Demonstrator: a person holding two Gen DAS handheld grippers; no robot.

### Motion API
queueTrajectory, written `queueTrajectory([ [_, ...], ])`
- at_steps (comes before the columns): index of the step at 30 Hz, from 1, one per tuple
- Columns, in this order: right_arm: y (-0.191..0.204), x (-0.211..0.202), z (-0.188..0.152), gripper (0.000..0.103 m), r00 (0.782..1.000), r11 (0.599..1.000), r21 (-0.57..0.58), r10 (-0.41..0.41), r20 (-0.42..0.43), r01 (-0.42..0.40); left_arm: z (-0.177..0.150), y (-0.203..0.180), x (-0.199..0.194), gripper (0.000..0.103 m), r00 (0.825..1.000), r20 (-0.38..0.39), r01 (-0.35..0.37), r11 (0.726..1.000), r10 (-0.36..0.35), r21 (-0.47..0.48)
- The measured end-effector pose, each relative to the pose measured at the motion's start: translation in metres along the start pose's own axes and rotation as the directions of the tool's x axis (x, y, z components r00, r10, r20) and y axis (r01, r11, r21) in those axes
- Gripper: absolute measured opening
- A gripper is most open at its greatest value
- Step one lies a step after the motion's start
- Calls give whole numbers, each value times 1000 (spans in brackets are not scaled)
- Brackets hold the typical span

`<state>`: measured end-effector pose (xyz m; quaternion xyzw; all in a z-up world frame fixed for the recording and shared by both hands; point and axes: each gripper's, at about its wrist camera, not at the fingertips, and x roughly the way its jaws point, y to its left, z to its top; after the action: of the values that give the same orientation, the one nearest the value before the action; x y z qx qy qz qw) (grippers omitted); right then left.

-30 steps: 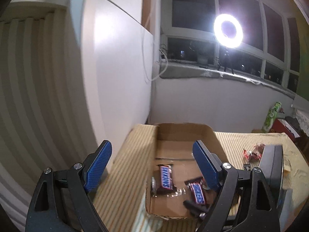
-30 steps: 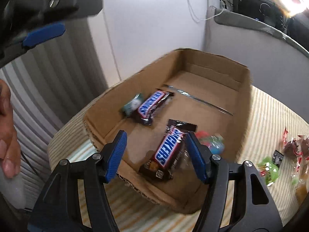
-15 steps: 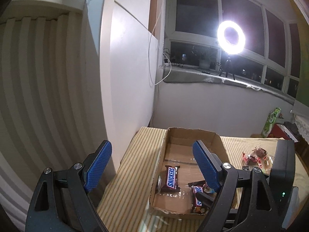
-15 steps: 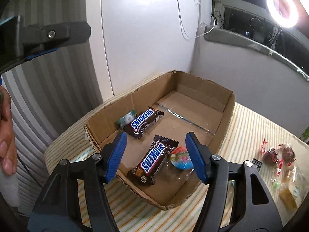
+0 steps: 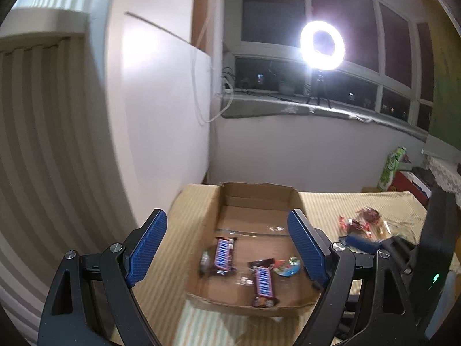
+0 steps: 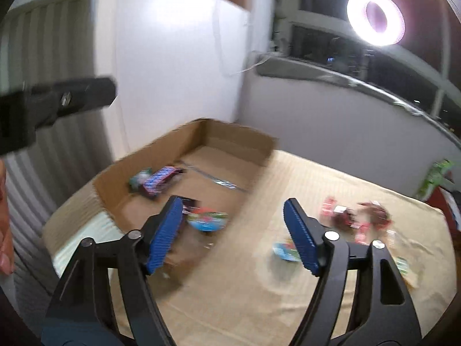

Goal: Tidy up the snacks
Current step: 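Move both open tools back toward the remaining snacks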

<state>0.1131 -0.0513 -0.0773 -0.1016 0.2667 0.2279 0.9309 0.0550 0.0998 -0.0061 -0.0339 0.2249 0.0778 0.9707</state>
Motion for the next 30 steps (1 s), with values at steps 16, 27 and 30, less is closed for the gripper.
queueTrajectory([
  [16, -131, -66, -47, 82, 979, 968, 165, -199, 32, 191, -13, -143, 12, 86, 987, -72, 152, 972, -141, 179],
  [27, -137, -61, -62, 90, 983, 966, 180, -185, -10, 184, -24, -163, 20, 86, 982, -108, 174, 963, -154, 207],
  [30, -138, -41, -79, 91, 988, 974, 178, -124, -94, 139, -41, -163, 37, 86, 969, -176, 203, 963, -172, 179],
])
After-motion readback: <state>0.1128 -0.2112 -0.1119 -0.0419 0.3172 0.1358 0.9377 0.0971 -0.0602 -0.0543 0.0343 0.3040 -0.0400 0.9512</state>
